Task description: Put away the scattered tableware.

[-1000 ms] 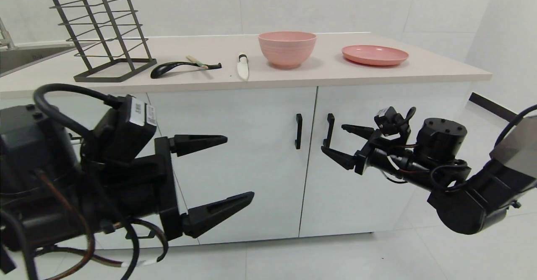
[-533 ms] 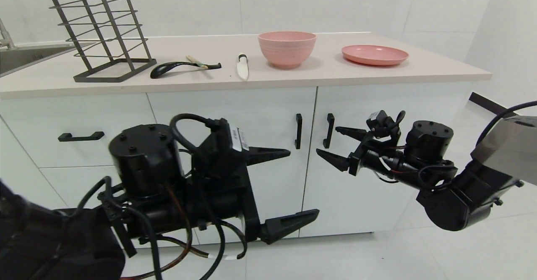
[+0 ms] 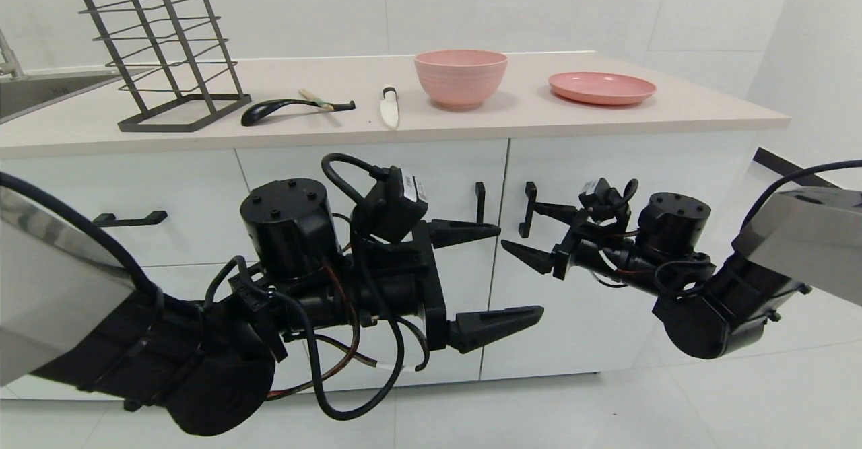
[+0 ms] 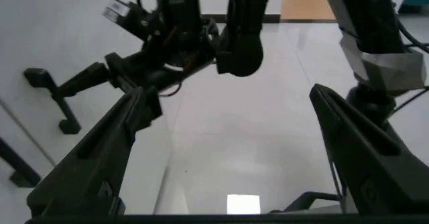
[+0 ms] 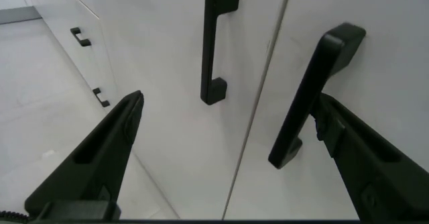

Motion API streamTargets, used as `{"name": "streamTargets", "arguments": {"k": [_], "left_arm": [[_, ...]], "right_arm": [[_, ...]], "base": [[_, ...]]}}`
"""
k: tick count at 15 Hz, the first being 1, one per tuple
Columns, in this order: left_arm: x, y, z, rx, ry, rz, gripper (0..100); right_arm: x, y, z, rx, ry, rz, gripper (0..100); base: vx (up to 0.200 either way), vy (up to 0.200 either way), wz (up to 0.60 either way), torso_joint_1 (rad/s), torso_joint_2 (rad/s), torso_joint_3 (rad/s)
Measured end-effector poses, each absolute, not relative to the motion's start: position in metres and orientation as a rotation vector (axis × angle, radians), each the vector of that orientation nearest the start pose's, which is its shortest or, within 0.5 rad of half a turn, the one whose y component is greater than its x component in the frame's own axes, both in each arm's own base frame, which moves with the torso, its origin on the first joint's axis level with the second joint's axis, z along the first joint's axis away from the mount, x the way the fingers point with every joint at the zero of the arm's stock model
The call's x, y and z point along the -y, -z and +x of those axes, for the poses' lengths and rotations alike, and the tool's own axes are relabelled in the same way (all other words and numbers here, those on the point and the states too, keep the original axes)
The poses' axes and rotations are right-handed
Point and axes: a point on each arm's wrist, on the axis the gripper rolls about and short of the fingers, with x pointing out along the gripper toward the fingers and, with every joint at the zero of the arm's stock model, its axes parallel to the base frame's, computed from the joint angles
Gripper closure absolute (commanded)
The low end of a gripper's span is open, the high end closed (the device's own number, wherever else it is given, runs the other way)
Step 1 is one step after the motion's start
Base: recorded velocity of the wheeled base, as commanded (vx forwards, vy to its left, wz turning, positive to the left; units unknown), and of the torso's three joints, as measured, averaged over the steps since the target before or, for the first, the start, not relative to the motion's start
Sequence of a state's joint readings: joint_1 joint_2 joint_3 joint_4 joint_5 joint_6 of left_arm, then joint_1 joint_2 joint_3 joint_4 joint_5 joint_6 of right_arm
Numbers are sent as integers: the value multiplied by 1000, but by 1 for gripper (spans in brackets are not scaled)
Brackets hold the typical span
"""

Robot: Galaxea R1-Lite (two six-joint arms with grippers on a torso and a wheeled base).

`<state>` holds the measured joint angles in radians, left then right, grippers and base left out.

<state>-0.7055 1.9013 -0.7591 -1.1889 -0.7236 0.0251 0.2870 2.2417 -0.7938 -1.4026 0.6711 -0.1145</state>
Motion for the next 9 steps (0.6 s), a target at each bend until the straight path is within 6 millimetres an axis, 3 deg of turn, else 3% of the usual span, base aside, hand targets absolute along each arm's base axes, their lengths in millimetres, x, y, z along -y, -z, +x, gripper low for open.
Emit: {"name": "streamTargets", "arguments": {"k": [9], "left_arm": [[235, -164, 265, 132, 1378, 50, 0]], "right_arm": [[-119, -54, 376, 41, -1074, -99, 0]], "base": [[0, 0, 0, 0, 0, 0]]}}
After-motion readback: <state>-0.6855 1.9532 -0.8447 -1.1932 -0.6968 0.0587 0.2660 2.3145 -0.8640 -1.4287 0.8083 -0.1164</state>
